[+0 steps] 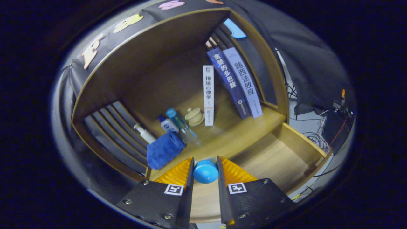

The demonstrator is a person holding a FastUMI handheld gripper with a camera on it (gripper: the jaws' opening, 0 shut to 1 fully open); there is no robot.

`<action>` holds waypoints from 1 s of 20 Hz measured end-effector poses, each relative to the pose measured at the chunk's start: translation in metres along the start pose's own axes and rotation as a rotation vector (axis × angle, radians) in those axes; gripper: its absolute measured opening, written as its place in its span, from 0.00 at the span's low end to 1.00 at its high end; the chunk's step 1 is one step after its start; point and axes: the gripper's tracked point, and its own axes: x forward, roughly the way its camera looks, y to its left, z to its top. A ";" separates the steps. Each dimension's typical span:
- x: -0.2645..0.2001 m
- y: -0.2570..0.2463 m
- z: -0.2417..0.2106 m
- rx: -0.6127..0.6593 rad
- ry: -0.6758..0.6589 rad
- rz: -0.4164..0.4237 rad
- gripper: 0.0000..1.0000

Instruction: Pull open the drawer, take out the items inside it, and place them on the countertop above the cabinet.

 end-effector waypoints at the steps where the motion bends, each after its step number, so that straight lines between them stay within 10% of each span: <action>1: 0.005 0.001 0.005 0.022 -0.013 -0.005 0.37; 20: 0.137 0.016 -0.003 -0.115 -0.128 -0.136 0.37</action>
